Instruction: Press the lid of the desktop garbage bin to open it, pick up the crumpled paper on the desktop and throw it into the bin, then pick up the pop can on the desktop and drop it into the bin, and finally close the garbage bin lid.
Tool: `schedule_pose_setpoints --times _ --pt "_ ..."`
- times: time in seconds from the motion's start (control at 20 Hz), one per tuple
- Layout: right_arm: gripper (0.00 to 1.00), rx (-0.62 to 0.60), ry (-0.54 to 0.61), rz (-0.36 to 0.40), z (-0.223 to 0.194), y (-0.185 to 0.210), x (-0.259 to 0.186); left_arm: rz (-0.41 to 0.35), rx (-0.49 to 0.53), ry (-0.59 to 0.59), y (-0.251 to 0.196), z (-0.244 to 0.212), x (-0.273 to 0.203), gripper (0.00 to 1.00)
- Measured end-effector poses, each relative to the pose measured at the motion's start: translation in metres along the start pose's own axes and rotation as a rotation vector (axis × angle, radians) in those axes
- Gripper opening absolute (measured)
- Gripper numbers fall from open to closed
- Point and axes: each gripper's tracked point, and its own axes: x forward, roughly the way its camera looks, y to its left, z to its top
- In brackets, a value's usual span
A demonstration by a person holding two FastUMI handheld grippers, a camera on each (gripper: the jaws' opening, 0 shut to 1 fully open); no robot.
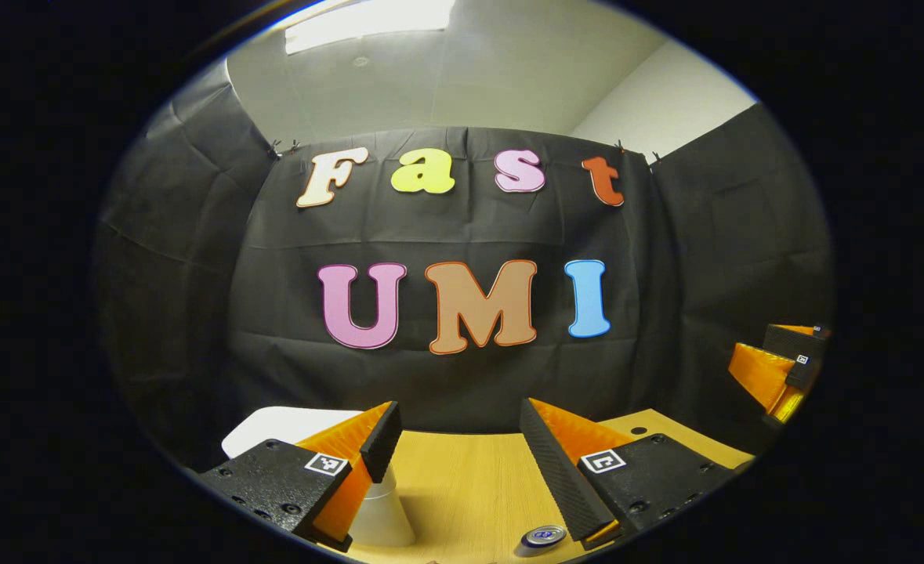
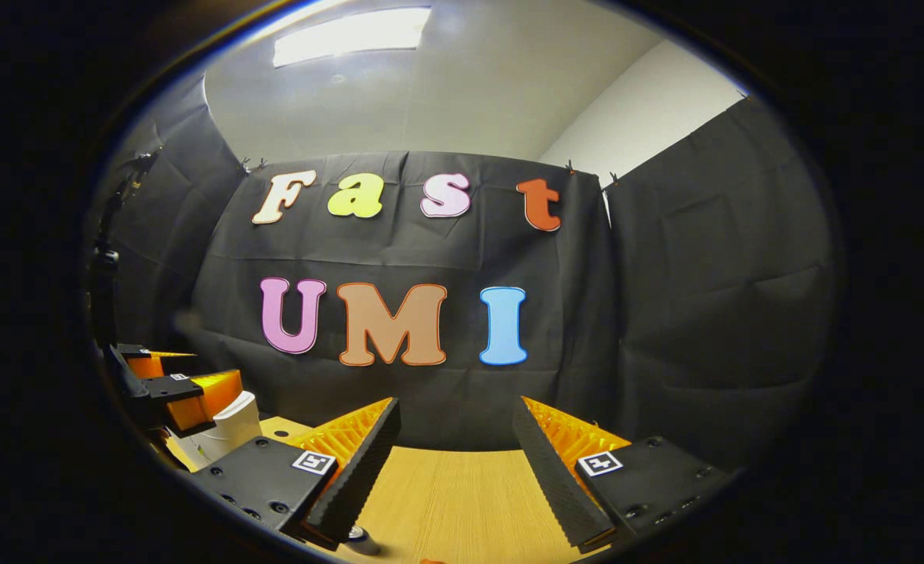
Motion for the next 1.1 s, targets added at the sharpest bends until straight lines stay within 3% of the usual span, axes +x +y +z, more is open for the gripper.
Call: schedule_pose_setpoints --times 0.65,0.7,0.75,1.1 --pt "0.96 -0.01 -0.003 -0.031 0.005 -0.006 -0.002 -0.037 -0.005 0.001 -0.008 0.0 0.007 0.92" --pt "1.0 -0.012 -0.012 -0.033 0.008 -0.007 -0.003 -0.038 -0.003 -0.001 -0.008 0.001 0.007 0.92" --pt "0.96 -0.015 -0.016 -0.032 0.008 -0.006 -0.003 -0.038 -0.004 -0.004 -0.008 0.002 0.007 0.92" --pt "0.96 -0.008 -0.002 -0.028 0.003 -0.006 -0.001 -0.032 -0.006 -0.01 -0.007 0.003 0.008 0.92"
